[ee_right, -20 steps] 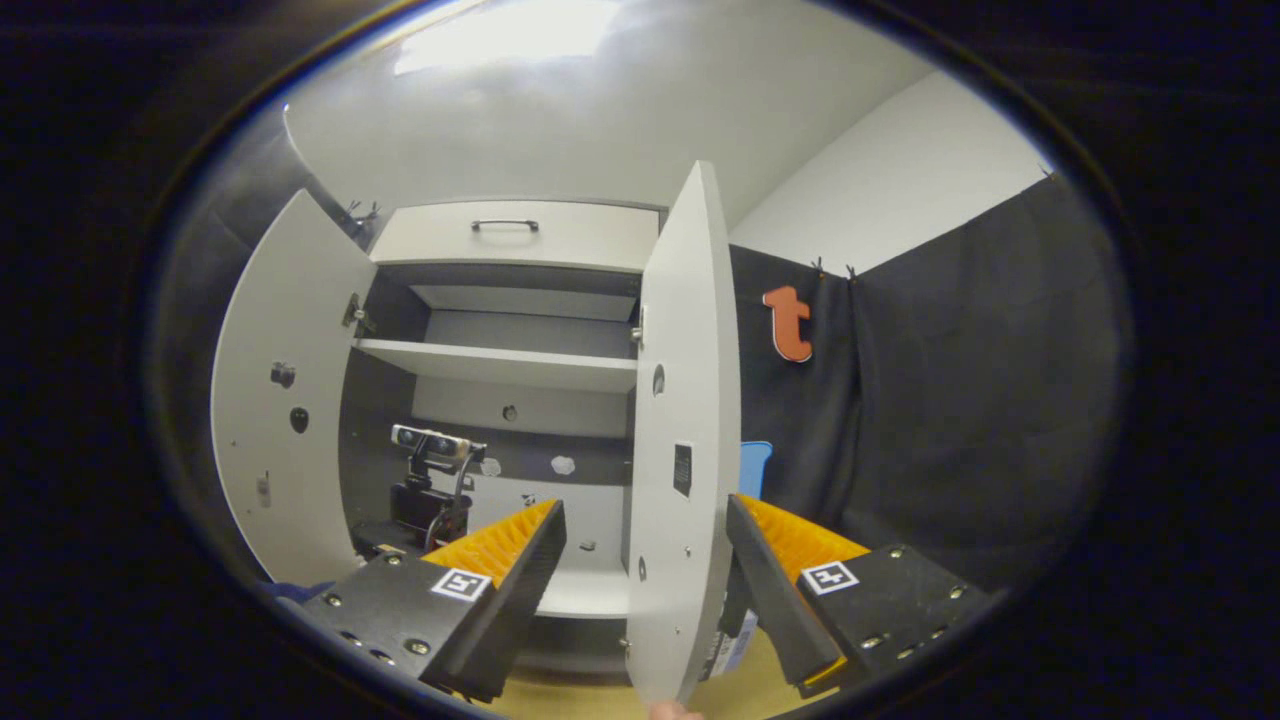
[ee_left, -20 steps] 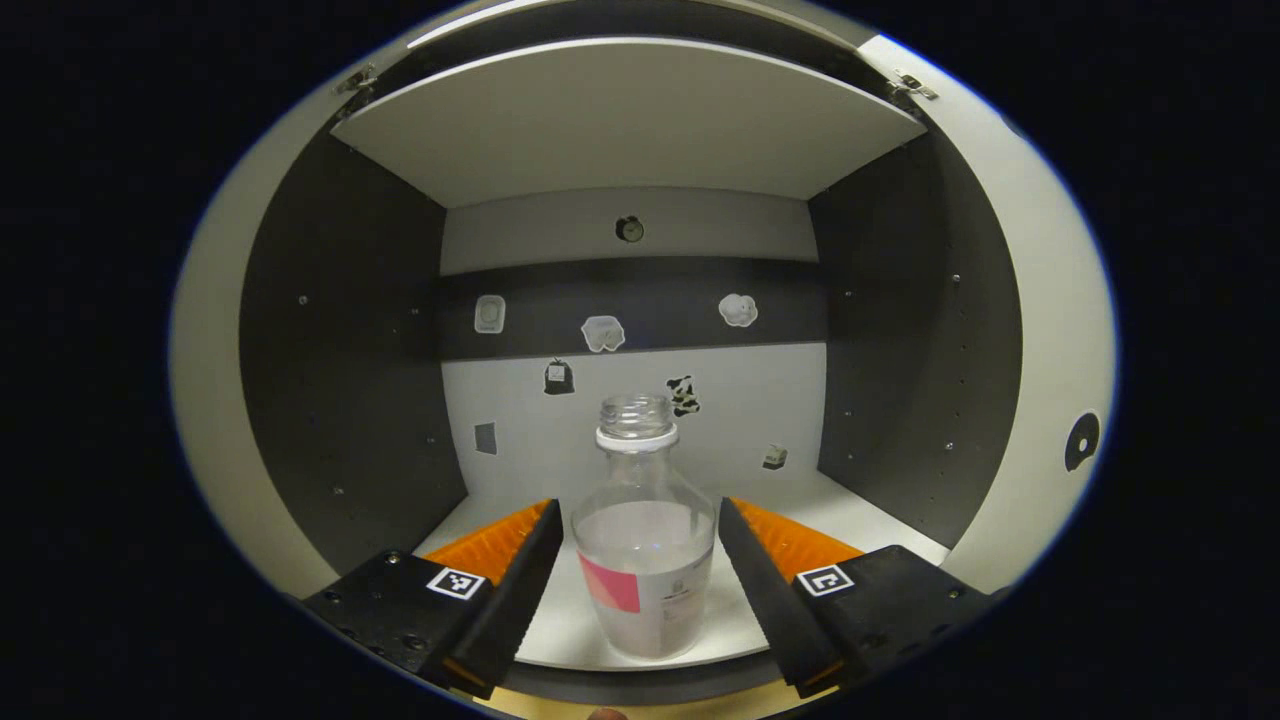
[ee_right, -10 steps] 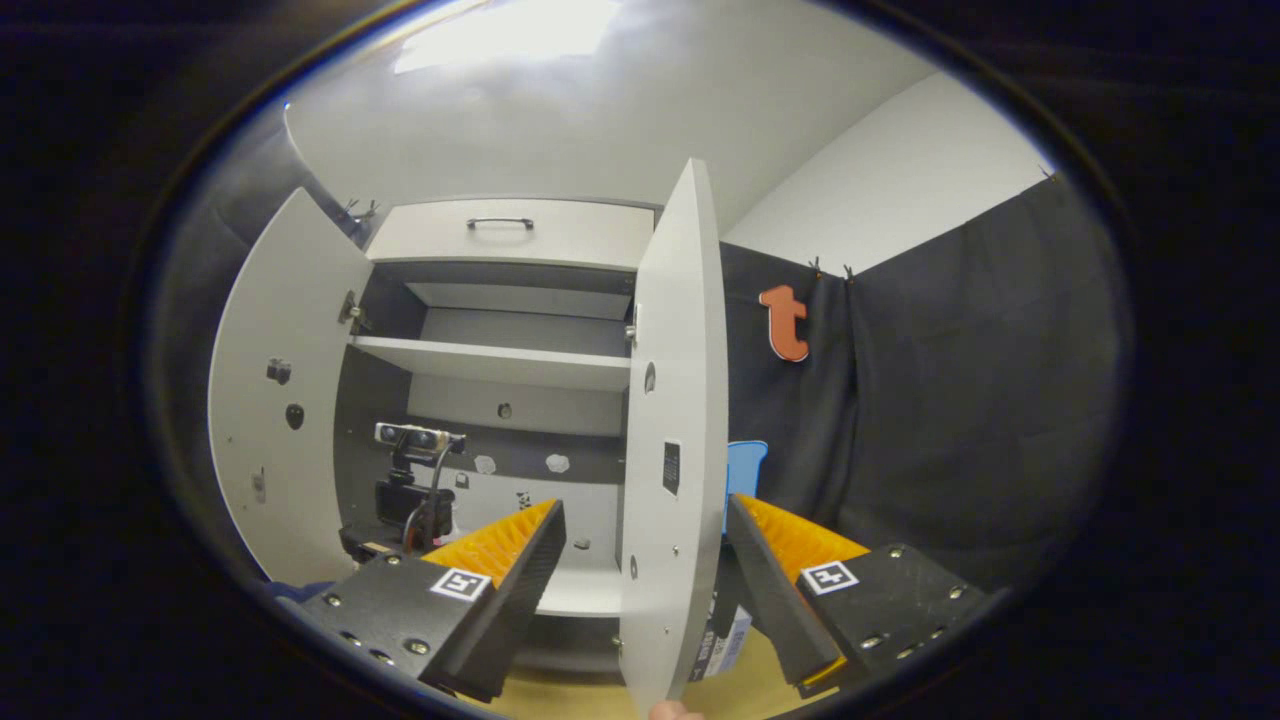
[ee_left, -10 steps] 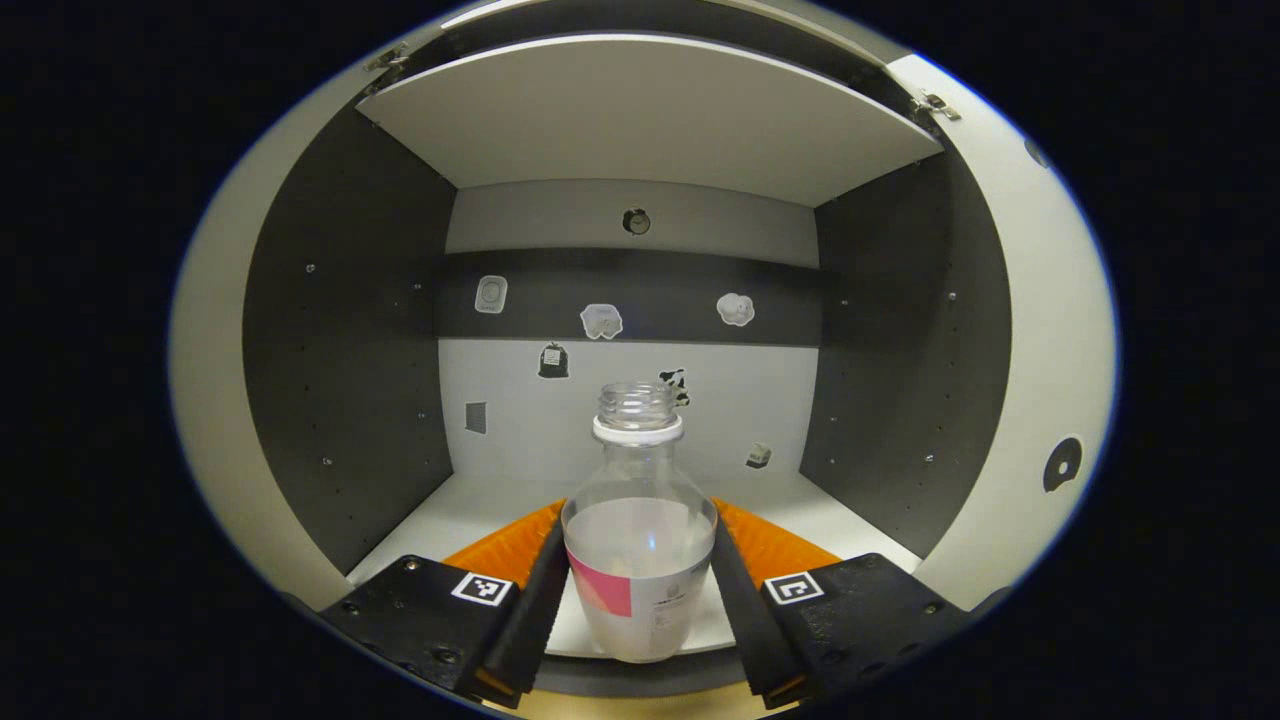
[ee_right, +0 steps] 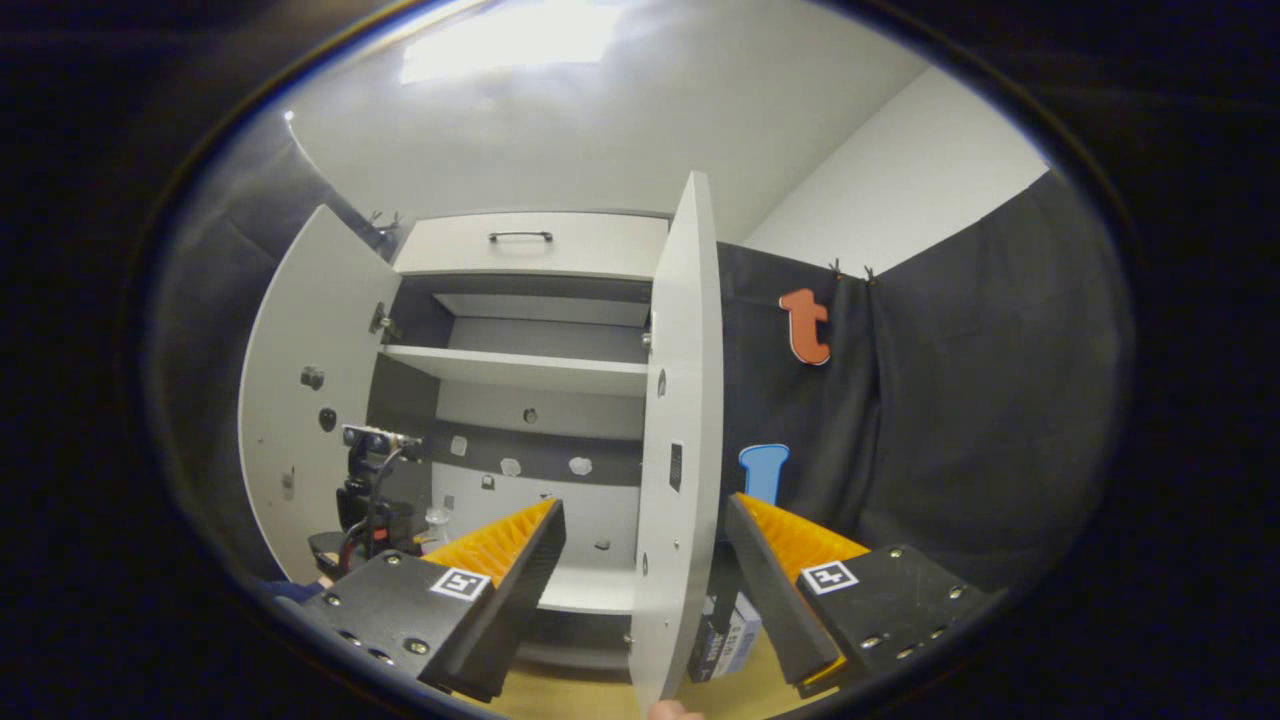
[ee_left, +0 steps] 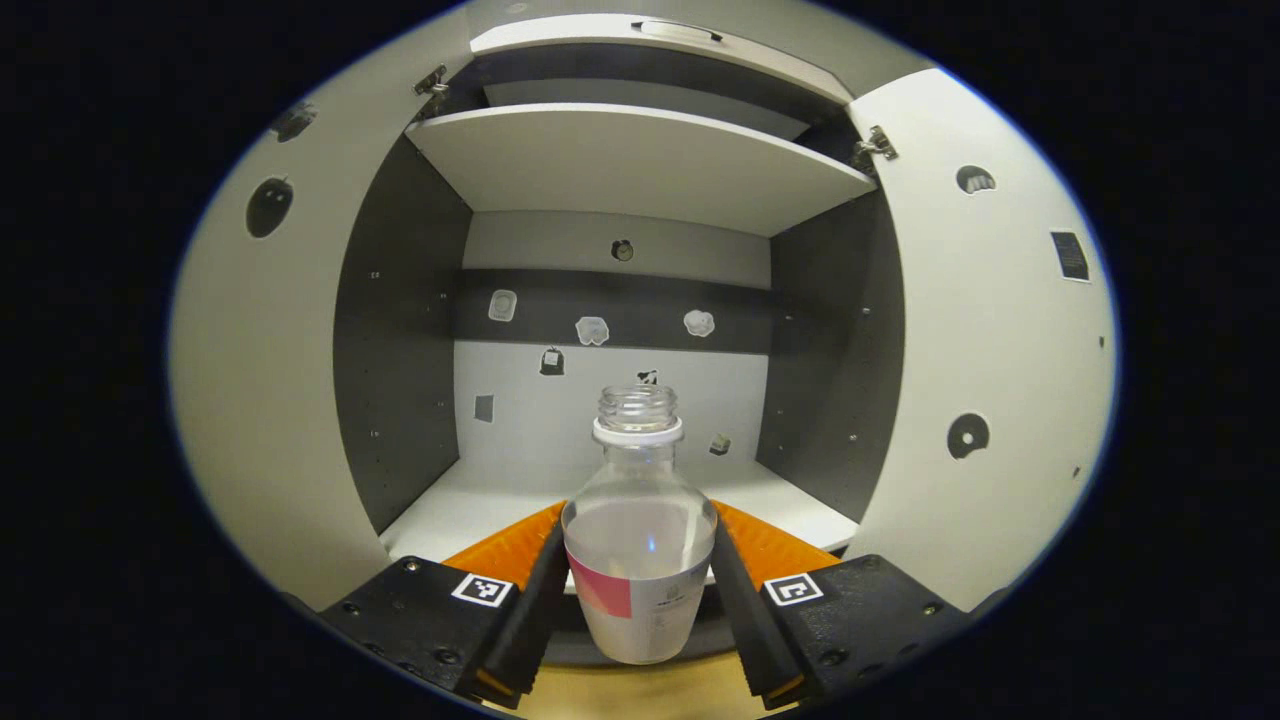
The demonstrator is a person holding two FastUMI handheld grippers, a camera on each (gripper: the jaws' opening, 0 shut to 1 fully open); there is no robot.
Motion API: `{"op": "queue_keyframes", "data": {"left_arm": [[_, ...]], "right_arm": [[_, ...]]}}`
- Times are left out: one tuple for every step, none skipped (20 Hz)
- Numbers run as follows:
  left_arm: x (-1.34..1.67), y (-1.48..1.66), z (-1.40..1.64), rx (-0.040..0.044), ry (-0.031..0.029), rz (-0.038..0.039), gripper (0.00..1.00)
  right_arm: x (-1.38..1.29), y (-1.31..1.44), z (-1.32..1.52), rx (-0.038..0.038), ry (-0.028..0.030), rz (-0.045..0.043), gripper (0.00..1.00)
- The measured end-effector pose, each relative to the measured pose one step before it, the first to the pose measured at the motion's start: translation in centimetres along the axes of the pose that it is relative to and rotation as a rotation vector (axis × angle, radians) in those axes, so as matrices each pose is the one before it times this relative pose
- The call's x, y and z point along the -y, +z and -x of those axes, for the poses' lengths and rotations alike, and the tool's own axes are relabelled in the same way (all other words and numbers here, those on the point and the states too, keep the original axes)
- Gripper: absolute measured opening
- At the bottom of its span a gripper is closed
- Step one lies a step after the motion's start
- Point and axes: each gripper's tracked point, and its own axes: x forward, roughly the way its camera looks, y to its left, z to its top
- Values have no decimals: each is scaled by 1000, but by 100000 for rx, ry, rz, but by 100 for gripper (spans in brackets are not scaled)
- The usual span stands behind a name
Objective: Grasp the bottle in the cabinet with the left hand and place it on the coaster, then close the right door with the right hand and the left door with the left hand.
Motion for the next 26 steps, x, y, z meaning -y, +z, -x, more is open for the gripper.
{"op": "queue_keyframes", "data": {"left_arm": [[312,-723,923,-591,-1031,-113,76],[271,-733,873,-273,-873,-104,76],[346,-765,862,-388,-917,-168,76],[248,-803,640,-389,-892,-59,76],[360,-779,750,-393,-895,369,76],[284,-952,783,-346,-730,1024,77],[258,-1004,748,-779,-343,1095,76],[76,-1092,761,-1006,253,677,76],[-59,-1142,684,-1086,919,463,77],[-131,-1155,759,-971,1188,383,77],[-216,-1229,719,-966,1325,390,77],[-118,-1354,610,-1605,963,567,77],[-102,-1543,578,-2700,816,658,79],[-72,-1628,606,-3114,507,753,77],[17,-1498,544,-2805,192,925,77],[30,-1452,497,-2478,256,1204,77],[-116,-1355,370,-2072,462,1413,77],[-74,-1288,353,-1952,602,1462,77],[-168,-1240,264,-2083,881,1065,77],[-147,-1270,235,-2049,940,743,77],[-206,-1075,141,-1840,743,657,77],[-78,-1017,103,-1587,656,668,77],[-119,-865,5,-1068,564,582,77],[-117,-1001,21,-1293,803,467,77],[-204,-870,-60,-1119,1215,131,77],[-89,-827,-158,-828,865,149,77]], "right_arm": [[-8,78,184,130,1283,43,97],[-79,57,64,291,1323,119,97],[-40,107,113,217,1347,3,97],[-83,62,228,197,1440,-138,97],[-141,106,54,153,1499,-380,97],[-156,62,79,104,1473,-487,97],[-83,85,41,104,1291,-441,97],[-97,44,131,45,1196,-303,97],[-76,149,187,178,1131,-58,97],[6,142,84,298,907,194,97],[5,94,136,263,857,307,97],[-21,39,278,179,877,221,97],[-17,122,254,94,708,140,97],[65,11,28,-40,669,15,97],[79,79,76,71,554,-186,97],[97,-34,180,-32,413,-125,97],[110,14,102,-132,384,31,97],[115,61,130,-92,247,180,97],[124,38,90,22,143,292,97],[121,-101,176,-5,145,329,97],[89,19,144,-74,123,330,97],[119,-15,112,-61,192,306,97],[64,-7,101,91,109,342,97],[145,18,81,101,-80,374,97],[129,5,152,180,-136,455,97],[49,70,75,107,25,419,97]]}}
